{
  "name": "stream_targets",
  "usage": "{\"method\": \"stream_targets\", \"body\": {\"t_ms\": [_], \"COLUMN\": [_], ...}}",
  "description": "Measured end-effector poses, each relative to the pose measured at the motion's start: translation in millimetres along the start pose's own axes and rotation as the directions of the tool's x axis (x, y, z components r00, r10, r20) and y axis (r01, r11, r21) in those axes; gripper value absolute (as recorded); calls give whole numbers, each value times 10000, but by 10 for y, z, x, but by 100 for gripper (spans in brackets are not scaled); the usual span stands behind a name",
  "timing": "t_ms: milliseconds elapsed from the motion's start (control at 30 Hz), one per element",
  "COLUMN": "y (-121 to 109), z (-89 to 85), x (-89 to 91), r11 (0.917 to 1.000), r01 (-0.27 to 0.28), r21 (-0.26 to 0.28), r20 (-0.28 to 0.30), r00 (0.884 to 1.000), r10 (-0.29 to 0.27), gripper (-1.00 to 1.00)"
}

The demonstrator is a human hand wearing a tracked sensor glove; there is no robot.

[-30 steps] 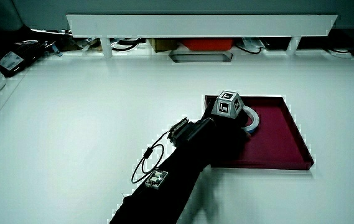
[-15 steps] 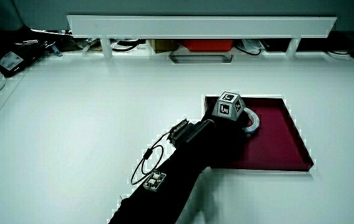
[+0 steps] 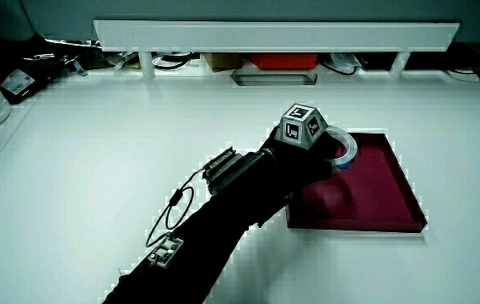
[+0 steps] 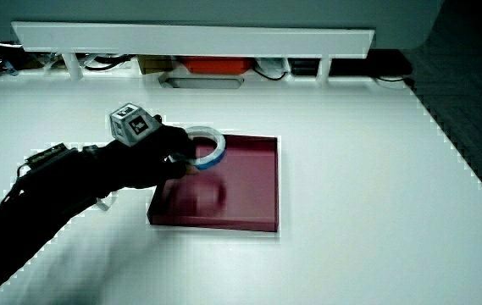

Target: Pick blue tape

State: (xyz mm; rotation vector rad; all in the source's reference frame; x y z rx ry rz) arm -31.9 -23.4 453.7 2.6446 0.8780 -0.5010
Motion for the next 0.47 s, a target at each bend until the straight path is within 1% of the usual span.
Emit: {"method": "stream_targets", "body": {"t_ms": [33,67,100,133,167,200,233,267,300,367,400,433,467], "y": [-30,-64,-95,-136,-185,-218,-255,-286,-337,-437,-481,-538,-583], "z": [26,81,105,167,271,277,274,213,250,368,372,439,437], "x": [-16,-20,-42,-41,-13,-39,-72,-134,-145,-144,-183,-189,-236], "r11": [9999,9995,9997,9999,9994,9997,9994,9990,9969,9947,9988,9945,9936], "r01": [-44,166,125,64,197,127,41,48,246,383,259,291,296], "r21": [129,274,214,146,299,217,354,435,741,950,414,1002,1091], "r20": [81,37,235,125,-210,-76,197,466,298,22,-207,-275,-88], "r00": [10000,9999,9996,9999,9996,9999,9998,9989,9992,9992,9995,9993,9995], "r10": [42,-167,-130,-66,-190,-125,-48,-69,-269,-387,-251,-264,-288], "gripper": [100,100,100,100,100,100,100,100,100,100,100,100,100]}}
